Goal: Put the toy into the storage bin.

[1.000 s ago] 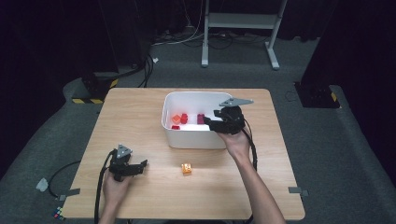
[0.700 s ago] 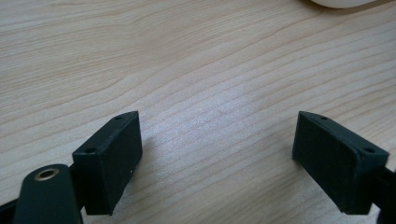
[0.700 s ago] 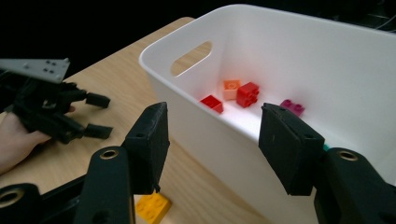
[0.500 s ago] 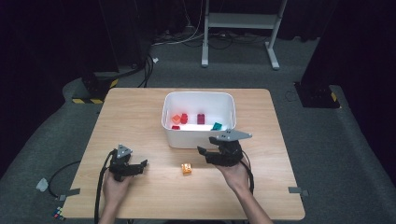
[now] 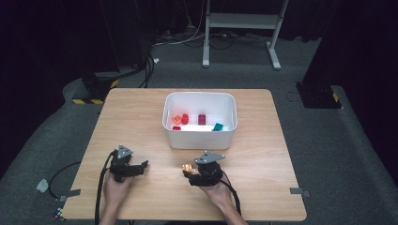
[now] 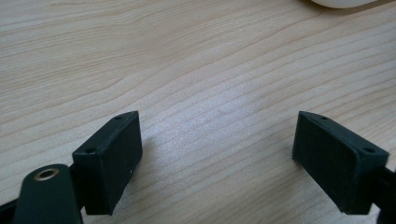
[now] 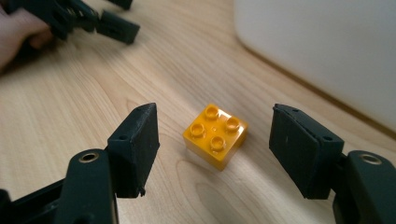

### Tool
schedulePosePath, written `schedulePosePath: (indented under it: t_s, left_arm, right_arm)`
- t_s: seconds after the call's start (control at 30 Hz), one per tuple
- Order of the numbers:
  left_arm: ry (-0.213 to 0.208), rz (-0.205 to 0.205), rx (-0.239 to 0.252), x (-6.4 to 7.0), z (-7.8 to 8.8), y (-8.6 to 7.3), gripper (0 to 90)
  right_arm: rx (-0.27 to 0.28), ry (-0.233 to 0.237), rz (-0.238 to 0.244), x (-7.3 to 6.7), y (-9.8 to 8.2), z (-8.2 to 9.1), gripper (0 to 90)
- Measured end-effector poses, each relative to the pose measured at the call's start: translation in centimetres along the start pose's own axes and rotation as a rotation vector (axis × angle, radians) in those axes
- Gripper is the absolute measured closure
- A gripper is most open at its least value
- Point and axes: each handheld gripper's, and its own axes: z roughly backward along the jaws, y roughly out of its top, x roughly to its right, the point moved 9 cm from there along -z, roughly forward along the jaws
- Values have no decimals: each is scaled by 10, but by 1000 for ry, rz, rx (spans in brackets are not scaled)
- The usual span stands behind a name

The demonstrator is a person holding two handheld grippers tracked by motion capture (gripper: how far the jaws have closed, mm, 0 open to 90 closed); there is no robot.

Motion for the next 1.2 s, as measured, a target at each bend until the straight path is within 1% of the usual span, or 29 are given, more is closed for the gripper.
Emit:
schedulePosePath:
  t_s: [0.07, 0.1, 0.2, 0.27, 0.33, 0.4, 0.5, 0.53, 0.57, 0.6, 0.63, 0.67, 0.8, 0.9, 1.0, 1.07, 1.2]
  left_arm:
    - [0, 0, 0, 0, 0, 0, 160]
    - [0, 0, 0, 0, 0, 0, 160]
    - [0, 1, 0, 0, 0, 0, 160]
    - [0, 0, 0, 0, 0, 0, 160]
    - [0, 0, 0, 0, 0, 0, 160]
    - [-1, 1, 1, 0, 0, 0, 160]
    - [-1, 1, 1, 0, 0, 0, 160]
    - [-1, 1, 0, 0, 0, 0, 160]
    - [-1, 1, 1, 0, 0, 0, 160]
    - [0, 1, 1, 0, 0, 0, 160]
    - [0, 1, 0, 0, 0, 0, 160]
    - [0, 1, 1, 0, 0, 0, 160]
    - [-1, 2, 1, 0, 0, 0, 160]
    - [-1, 2, 1, 0, 0, 0, 160]
    - [-1, 1, 1, 0, 0, 0, 160]
    - [-1, 1, 1, 0, 0, 0, 160]
    - [0, 2, 0, 0, 0, 0, 160]
  right_arm:
    - [-23, -7, 6, -1, -3, -8, 326]
    - [-34, -6, 0, -2, -5, -12, 326]
    - [-47, -9, -3, -2, -7, -20, 327]
    - [-51, -14, 8, -1, -7, -25, 332]
    - [-61, -20, 2, -1, -9, -29, 348]
    - [-67, -30, 6, 0, -10, -32, 384]
    - [-81, -61, 40, 0, -13, -34, 464]
    - [-83, -75, 58, 0, -14, -34, 475]
    - [-85, -81, 61, 0, -14, -33, 492]
    - [-86, -83, 66, 0, -14, -33, 561]
    - [-85, -88, 79, 0, -14, -32, 584]
    - [-87, -95, 84, 1, -14, -31, 585]
    - [-78, -96, 83, 1, -15, -31, 589]
    - [-80, -96, 92, 0, -15, -31, 590]
    - [-68, -95, 102, 0, -13, -28, 590]
    - [-57, -94, 93, 0, -10, -22, 591]
    - [-15, -92, 106, 0, 4, -6, 590]
